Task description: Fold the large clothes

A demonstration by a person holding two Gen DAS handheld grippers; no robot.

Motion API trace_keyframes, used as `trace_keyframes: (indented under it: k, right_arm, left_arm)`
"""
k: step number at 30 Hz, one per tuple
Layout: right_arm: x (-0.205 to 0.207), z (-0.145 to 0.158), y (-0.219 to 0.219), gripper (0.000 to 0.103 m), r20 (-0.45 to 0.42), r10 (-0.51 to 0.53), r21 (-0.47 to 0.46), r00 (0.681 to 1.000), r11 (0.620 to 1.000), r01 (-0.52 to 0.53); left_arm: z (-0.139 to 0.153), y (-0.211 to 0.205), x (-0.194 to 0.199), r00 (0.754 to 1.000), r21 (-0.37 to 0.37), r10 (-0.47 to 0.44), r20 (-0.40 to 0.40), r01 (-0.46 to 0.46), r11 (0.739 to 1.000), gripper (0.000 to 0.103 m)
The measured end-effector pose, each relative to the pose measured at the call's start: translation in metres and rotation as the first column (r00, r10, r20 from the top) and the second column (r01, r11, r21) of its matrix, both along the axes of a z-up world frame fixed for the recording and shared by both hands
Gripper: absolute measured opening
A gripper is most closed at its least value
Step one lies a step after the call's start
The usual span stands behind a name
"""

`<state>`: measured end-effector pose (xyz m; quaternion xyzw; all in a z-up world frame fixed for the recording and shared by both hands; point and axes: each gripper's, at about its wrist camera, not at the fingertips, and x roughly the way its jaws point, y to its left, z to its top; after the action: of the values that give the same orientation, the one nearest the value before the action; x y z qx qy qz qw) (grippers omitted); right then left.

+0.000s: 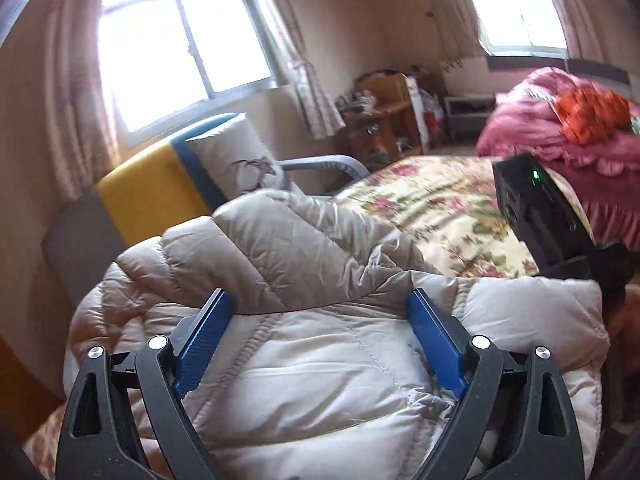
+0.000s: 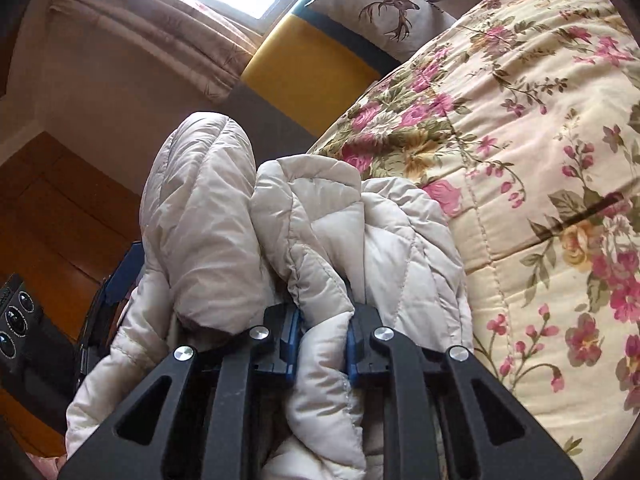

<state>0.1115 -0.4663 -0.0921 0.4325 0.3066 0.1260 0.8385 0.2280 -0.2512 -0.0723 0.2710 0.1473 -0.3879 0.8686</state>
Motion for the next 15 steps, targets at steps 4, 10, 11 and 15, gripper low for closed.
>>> trace_keyframes:
  k: [4,10,11,15]
  right_arm:
    - [-0.032,0.003,-0.016,0.022,0.029,-0.070,-0.028,0.997,0.997,0.070]
    - [-0.075,0.050,-0.037,0.052,0.052,-0.220,-0.300,0.974,0.927,0.225]
    - [-0.080,0.067,-0.037,0.052,0.079,-0.246,-0.353,0.966,0.900,0.258]
    - [-0.062,0.139,0.002,0.051,0.196,-0.146,-0.565,0.970,0.792,0.234]
  left_arm:
    - [-0.023,-0.020,-0.023,0.994,0.062,-0.070,0.084,0.065,0.996,0.090]
    - [-0.038,-0.032,-0.034,0.984,0.092,-0.071,0.161,0.057,0.994,0.090]
    - [-0.039,-0.033,-0.035,0.983,0.095,-0.069,0.170,0.053,0.994,0.091]
    - [-0.042,-0.039,-0.040,0.973,0.116,-0.061,0.223,0.036,0.993,0.091]
